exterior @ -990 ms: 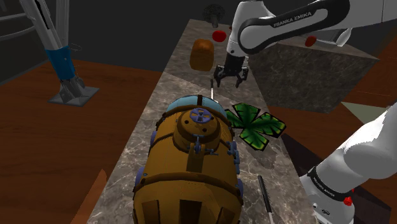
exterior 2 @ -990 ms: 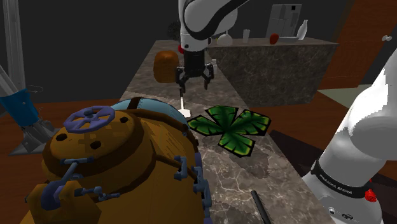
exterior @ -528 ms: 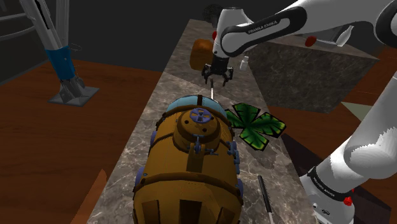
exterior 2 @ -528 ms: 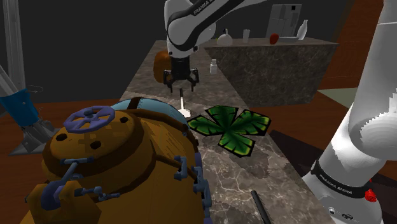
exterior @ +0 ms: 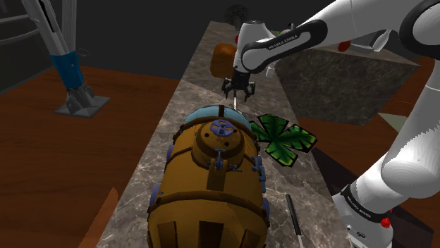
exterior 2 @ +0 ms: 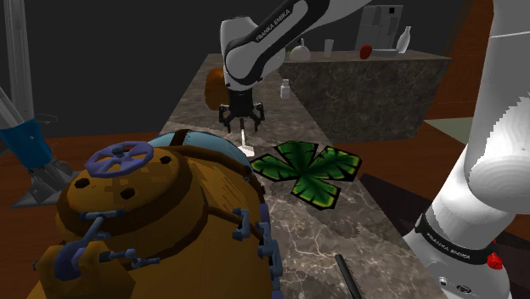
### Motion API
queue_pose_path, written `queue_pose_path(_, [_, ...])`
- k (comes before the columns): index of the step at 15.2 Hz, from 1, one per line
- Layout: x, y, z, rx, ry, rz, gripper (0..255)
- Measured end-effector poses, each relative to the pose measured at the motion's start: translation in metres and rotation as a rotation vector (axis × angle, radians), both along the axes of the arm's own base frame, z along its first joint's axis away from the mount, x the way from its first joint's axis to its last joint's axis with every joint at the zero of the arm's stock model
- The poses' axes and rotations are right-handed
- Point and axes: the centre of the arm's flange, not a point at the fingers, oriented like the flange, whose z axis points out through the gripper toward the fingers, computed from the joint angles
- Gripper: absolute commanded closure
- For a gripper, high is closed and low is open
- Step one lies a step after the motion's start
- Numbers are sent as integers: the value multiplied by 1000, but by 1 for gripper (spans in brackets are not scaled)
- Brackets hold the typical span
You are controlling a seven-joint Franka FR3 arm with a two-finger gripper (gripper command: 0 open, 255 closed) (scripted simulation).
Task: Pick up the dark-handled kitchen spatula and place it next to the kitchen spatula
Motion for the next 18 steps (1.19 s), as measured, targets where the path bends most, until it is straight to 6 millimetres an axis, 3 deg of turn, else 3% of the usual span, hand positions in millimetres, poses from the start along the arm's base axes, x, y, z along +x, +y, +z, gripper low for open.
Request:
queue_pose_path(6, [0, 1, -4, 0, -1, 0, 0])
queue_pose_path(7, [0, 1, -4, 0, -1, 0, 255])
queue_pose_path(18, [0, 1, -1, 0, -1, 0, 255])
